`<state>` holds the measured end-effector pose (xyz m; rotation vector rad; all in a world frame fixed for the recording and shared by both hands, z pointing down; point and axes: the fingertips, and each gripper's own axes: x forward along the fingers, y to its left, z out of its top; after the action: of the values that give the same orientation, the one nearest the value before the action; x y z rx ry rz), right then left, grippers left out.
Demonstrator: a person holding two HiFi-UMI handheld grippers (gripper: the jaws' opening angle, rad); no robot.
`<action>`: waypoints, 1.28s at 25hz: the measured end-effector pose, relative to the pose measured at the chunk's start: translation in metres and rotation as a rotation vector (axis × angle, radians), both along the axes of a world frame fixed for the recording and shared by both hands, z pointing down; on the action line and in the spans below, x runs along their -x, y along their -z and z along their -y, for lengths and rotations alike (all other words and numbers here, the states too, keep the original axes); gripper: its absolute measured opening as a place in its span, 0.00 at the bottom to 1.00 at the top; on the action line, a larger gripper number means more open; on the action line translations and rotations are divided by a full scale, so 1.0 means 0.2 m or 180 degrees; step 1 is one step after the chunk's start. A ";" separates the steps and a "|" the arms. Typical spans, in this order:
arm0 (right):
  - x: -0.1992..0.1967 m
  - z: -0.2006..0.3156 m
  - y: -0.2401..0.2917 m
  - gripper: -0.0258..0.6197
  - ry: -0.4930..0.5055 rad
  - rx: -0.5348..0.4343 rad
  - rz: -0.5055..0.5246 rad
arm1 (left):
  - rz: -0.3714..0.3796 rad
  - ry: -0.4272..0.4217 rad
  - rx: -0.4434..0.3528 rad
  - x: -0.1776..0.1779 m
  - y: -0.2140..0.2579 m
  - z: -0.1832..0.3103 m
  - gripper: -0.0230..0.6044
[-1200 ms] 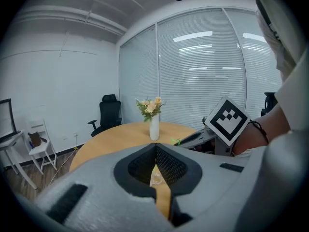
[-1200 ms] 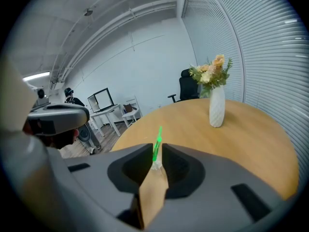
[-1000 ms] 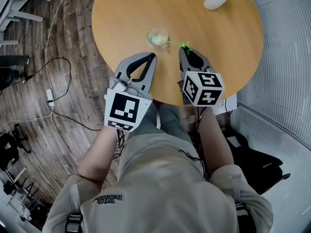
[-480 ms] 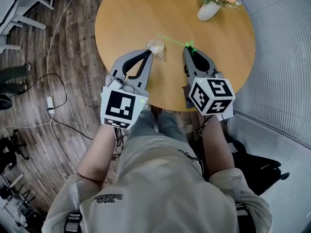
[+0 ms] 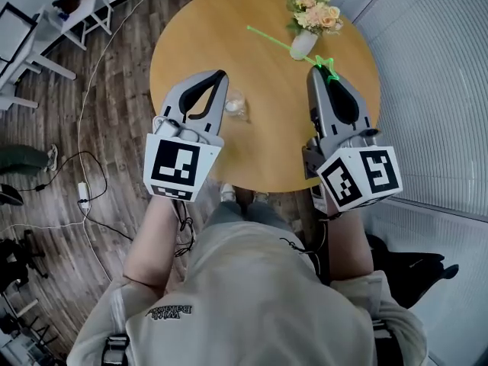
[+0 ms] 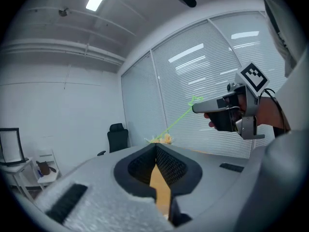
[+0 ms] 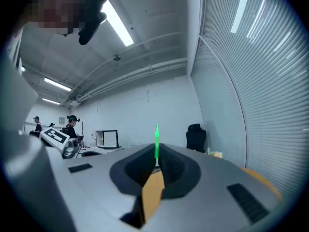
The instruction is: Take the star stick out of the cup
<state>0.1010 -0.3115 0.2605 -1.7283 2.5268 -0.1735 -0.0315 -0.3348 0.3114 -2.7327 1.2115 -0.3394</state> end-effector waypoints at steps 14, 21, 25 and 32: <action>-0.14 -0.32 0.64 0.09 -0.0227 -0.0968 -0.0454 | -0.0569 -0.0270 -0.0592 -0.05 0.70 -0.23 0.07; -0.15 -0.45 0.63 0.09 -0.0212 -0.1006 -0.0392 | -0.0698 -0.0163 -0.0671 -0.05 0.70 -0.34 0.07; -0.18 -0.47 0.55 0.09 -0.0234 -0.0894 -0.0407 | -0.0522 -0.0153 -0.0539 -0.05 0.59 -0.37 0.07; -0.18 -0.46 0.39 0.09 -0.0265 -0.0707 -0.0570 | -0.0435 -0.0114 -0.0381 -0.04 0.49 -0.39 0.07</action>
<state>0.1369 -0.2185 0.1828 -1.8269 2.4708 0.2683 -0.0242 -0.2570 0.2138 -2.7077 1.1714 -0.0743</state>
